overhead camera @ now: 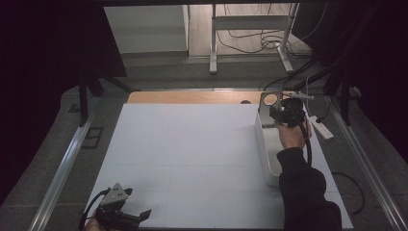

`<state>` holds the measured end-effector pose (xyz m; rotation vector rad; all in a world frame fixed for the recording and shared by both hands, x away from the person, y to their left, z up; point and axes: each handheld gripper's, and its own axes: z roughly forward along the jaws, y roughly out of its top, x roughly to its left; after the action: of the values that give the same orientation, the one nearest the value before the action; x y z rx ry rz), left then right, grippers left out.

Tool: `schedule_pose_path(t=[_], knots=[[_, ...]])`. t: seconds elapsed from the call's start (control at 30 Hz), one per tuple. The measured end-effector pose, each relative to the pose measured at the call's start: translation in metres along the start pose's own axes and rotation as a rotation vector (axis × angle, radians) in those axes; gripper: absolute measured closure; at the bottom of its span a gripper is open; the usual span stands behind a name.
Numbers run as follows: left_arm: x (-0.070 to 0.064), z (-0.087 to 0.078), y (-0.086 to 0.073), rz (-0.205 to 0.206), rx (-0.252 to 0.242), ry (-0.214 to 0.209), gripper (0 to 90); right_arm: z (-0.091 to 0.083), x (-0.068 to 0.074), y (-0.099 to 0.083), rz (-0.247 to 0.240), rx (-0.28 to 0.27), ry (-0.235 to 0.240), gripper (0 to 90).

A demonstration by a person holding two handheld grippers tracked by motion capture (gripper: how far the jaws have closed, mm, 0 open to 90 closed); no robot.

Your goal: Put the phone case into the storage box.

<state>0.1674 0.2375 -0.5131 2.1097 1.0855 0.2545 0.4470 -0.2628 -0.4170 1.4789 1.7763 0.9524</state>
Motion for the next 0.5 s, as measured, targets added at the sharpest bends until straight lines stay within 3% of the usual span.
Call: schedule_pose_path(t=[0.2,0.4,0.5], knots=[[0.000,0.000,0.000,-0.003,-0.001,-0.002,0.0,-0.007,0.001,-0.003,-0.021,0.012,0.042,38.0],[0.001,0.000,0.000,-0.007,-0.001,-0.001,0.0,-0.016,0.007,-0.006,-0.077,0.030,0.081,34.8],[0.002,-0.001,-0.001,-0.016,-0.005,0.000,0.0,-0.021,0.008,-0.006,-0.078,0.042,0.108,31.5]])
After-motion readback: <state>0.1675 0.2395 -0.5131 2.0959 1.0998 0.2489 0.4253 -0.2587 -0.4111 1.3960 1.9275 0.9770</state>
